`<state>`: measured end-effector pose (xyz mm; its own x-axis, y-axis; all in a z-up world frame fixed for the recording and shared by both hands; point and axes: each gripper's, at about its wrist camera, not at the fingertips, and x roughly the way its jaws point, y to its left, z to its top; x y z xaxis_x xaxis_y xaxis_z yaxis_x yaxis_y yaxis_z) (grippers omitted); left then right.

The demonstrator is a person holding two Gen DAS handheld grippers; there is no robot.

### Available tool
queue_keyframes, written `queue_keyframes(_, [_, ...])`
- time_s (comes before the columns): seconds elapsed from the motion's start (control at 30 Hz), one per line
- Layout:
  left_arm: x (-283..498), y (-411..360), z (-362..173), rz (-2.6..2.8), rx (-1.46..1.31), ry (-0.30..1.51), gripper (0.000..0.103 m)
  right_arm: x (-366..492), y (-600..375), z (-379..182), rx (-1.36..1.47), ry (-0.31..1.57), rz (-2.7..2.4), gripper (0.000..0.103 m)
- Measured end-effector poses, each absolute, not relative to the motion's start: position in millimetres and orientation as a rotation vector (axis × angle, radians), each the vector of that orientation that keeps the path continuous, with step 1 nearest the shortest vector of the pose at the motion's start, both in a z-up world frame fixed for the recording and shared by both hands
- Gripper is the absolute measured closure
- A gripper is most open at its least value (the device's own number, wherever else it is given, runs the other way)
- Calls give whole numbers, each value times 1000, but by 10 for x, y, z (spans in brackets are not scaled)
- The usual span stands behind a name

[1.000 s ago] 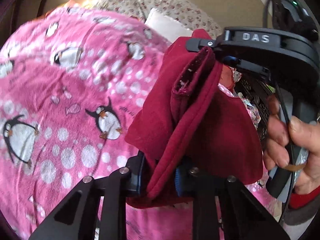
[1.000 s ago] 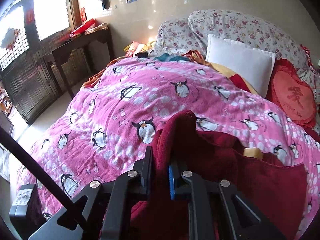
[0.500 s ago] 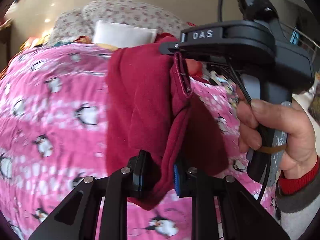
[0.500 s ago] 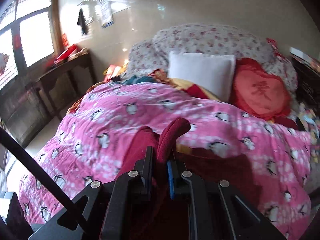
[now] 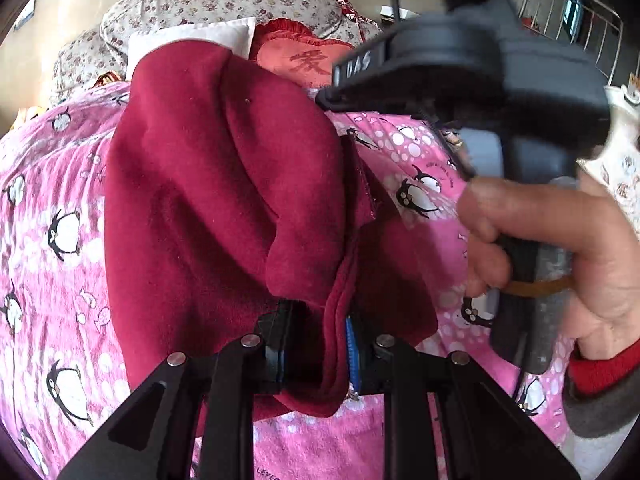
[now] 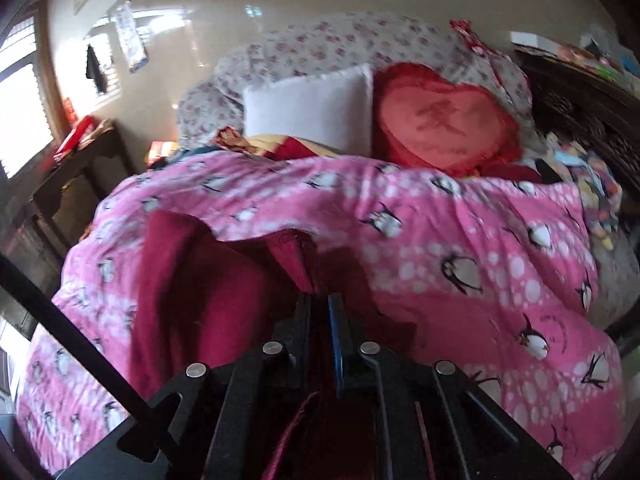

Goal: Fold small clothes

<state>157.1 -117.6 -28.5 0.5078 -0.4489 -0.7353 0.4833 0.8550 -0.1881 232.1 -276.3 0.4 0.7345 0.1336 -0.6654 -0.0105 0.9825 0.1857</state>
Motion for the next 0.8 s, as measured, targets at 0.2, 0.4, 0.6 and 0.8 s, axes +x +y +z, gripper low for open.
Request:
queue_keyframes(0.2, [1431,-1061,-90,-611,40,861,76,2177,-3104,-3,417,707,134,80])
queue_keyframes(0.4, [1248,-649,64,-671,-19,841,67,1940,-3086,26,496,702,217,29])
queue_keyframes(0.6, [1286,-294,64,-582,-47,828,59,2010,-2856,-160,497,765,289,27])
queue_keyframes(0.8, [1439,-250,-165,-497,-16,881,55,2110,-2632,-363,443,771,228,73])
